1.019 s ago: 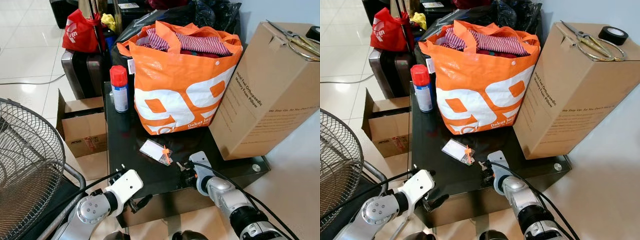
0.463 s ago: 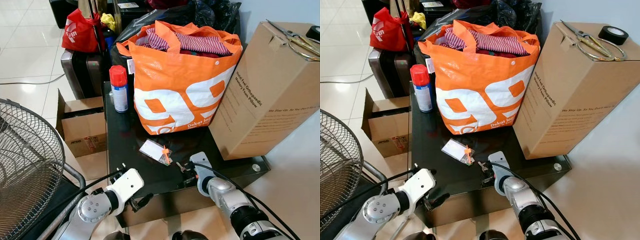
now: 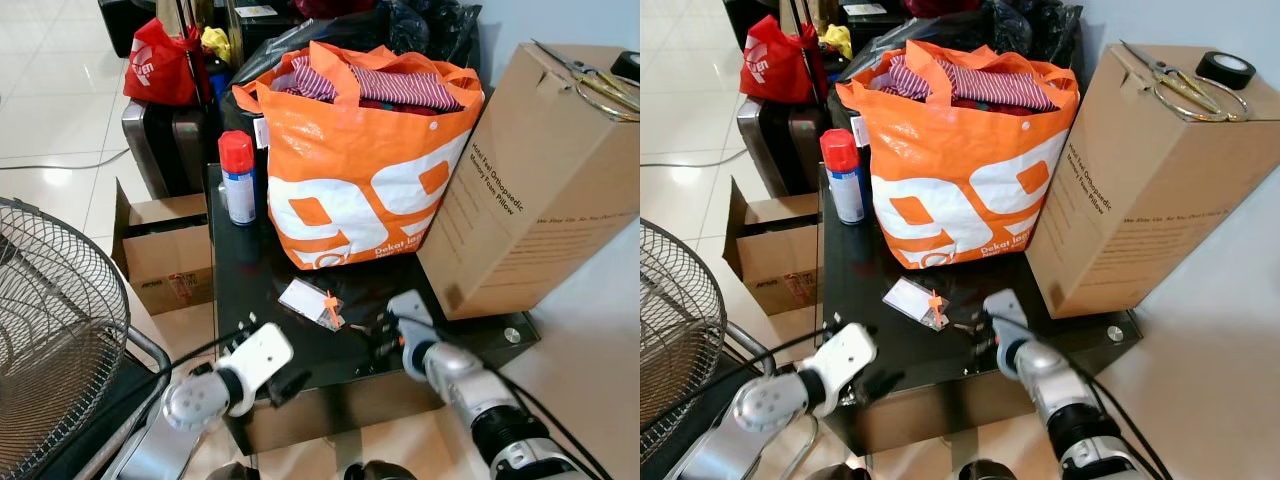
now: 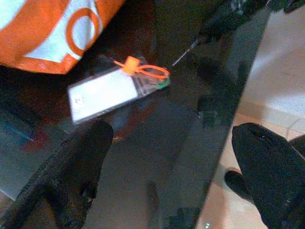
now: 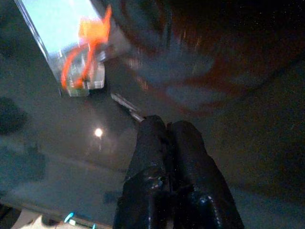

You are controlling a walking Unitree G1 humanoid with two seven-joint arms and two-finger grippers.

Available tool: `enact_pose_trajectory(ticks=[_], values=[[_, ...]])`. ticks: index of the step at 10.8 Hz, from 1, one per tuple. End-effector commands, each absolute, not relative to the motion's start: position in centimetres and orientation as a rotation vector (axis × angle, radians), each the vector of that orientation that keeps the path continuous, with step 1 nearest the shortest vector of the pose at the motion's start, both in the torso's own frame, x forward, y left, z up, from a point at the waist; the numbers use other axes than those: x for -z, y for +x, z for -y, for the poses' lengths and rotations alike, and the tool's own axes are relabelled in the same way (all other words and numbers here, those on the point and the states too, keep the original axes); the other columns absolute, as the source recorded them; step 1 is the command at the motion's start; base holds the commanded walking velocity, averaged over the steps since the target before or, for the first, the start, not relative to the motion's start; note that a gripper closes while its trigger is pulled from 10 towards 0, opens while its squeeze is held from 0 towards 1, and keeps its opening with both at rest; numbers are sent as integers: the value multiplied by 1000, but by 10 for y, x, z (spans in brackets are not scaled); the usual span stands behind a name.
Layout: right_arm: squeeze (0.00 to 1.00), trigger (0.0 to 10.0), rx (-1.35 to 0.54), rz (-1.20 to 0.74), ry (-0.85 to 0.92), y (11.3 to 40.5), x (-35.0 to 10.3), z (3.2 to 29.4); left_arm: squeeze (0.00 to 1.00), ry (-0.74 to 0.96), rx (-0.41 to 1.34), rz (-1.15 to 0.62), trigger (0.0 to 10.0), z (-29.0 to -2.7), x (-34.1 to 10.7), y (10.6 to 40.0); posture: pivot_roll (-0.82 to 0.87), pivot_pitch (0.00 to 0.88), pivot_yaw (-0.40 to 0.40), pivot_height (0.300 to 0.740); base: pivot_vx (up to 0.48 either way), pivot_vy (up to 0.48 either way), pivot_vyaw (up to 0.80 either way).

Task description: Hang keys on a hook

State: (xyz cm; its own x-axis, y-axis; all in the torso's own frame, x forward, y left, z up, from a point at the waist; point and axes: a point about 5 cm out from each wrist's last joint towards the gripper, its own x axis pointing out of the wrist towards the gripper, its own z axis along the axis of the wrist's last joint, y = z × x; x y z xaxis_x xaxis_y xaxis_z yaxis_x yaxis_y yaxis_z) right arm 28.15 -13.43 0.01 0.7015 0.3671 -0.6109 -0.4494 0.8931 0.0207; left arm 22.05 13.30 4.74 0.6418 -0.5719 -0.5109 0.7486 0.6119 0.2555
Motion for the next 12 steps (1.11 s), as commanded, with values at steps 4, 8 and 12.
enact_pose_trajectory(ticks=[4,8,12], values=[[0,0,-578,-304,14,285,-68,147,0,469,695,-332,10000,-135,-56,231,-86,0,-63,740,0,0,0],[0,0,-493,-56,88,271,-127,160,0,313,435,-96,10000,-140,-105,246,-68,0,-40,740,0,0,0],[0,0,-251,4,-10,273,-148,170,0,301,254,-43,10000,-150,-122,255,-47,0,-51,740,-64,0,0]])
